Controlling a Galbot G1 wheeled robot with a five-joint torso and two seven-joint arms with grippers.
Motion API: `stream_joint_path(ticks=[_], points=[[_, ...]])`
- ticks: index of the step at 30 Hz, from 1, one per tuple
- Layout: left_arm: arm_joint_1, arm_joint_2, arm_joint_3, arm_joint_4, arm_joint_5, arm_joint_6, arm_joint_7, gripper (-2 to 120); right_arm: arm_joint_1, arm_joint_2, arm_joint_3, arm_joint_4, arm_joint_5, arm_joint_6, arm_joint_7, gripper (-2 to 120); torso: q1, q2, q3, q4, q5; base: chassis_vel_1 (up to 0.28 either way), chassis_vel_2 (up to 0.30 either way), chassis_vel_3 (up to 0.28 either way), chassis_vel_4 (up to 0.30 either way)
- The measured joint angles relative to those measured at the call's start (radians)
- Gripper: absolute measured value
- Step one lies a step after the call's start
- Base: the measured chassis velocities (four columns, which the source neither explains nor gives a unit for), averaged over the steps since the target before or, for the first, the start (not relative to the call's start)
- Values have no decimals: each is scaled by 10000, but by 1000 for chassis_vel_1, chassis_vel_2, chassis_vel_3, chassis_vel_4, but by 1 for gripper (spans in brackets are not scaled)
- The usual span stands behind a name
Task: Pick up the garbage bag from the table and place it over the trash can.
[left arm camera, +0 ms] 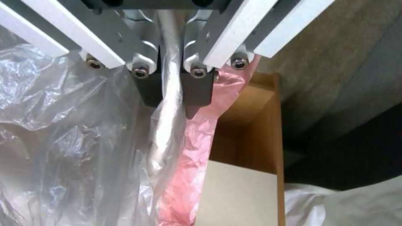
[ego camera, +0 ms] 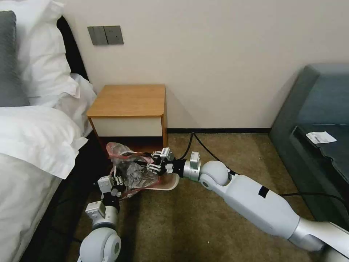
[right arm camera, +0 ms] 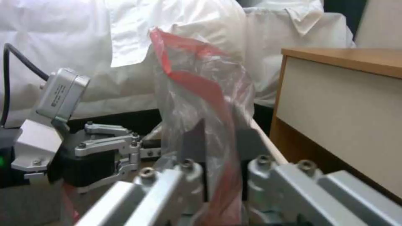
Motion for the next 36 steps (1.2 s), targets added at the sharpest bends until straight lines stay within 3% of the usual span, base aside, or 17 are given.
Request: stream_joint_path(ticks=[4,17,36], points=[[0,-27,-9,-3,1,0,-4,3,-4,13,17,-7,-18,30,22,0,0,0,0,0,0,0,0,0,0],[-42,-59,-63,-15,-10,14,-38,3,-13,30,96,53,-92,185,328,0,0,0,0,0,0,0,0,0,0],[529,-167,-552,-186,-41,-382,-31,3,-708,-633,1328,287,-409,576,817,0,0,0,0,2,1,0,0,0,0]])
